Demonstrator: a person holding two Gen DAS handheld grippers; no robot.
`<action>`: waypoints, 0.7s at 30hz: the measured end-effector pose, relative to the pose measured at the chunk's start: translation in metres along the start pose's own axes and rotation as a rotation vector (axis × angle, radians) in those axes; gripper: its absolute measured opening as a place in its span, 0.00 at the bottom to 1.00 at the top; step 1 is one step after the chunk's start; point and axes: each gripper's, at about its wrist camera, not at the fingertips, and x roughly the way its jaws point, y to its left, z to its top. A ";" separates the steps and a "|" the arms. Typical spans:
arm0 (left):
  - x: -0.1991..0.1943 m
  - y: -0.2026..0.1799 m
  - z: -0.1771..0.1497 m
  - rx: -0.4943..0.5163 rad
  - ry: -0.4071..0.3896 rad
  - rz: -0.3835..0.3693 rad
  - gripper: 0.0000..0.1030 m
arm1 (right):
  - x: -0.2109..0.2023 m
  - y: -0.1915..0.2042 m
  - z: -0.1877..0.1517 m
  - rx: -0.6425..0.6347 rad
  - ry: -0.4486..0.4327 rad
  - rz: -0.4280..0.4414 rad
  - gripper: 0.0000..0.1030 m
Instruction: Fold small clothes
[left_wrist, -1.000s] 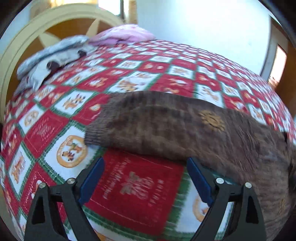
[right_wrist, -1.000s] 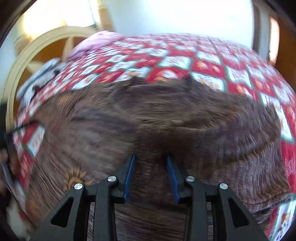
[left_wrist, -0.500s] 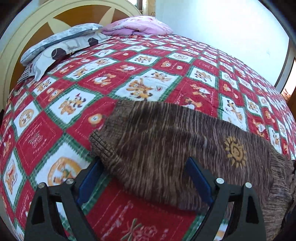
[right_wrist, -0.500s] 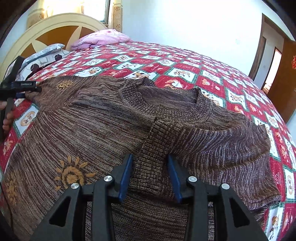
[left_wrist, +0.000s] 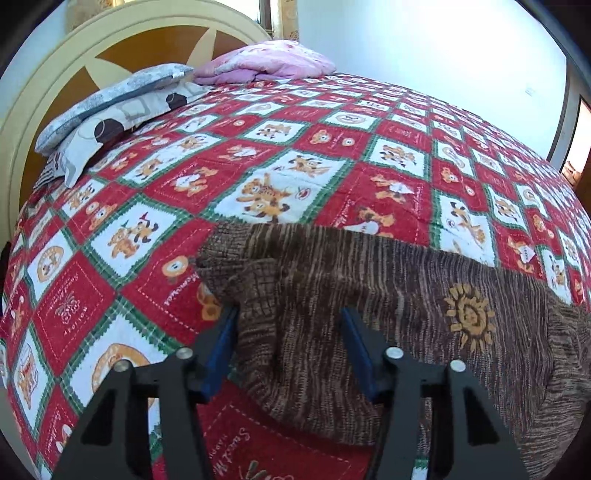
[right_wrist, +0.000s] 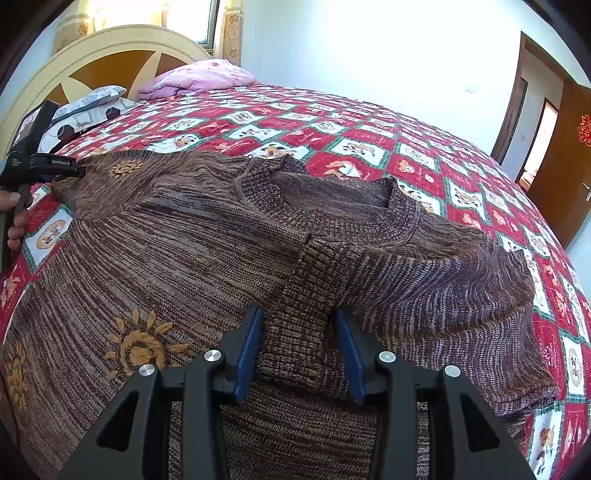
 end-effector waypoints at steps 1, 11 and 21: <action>0.000 -0.001 0.001 0.003 -0.004 0.004 0.41 | 0.000 0.000 0.000 0.000 -0.001 -0.001 0.42; -0.015 0.000 0.005 0.002 -0.060 -0.047 0.11 | 0.000 -0.005 -0.001 0.022 -0.004 0.018 0.43; -0.100 -0.035 0.028 0.076 -0.173 -0.223 0.11 | -0.022 -0.026 0.004 0.104 -0.051 0.121 0.64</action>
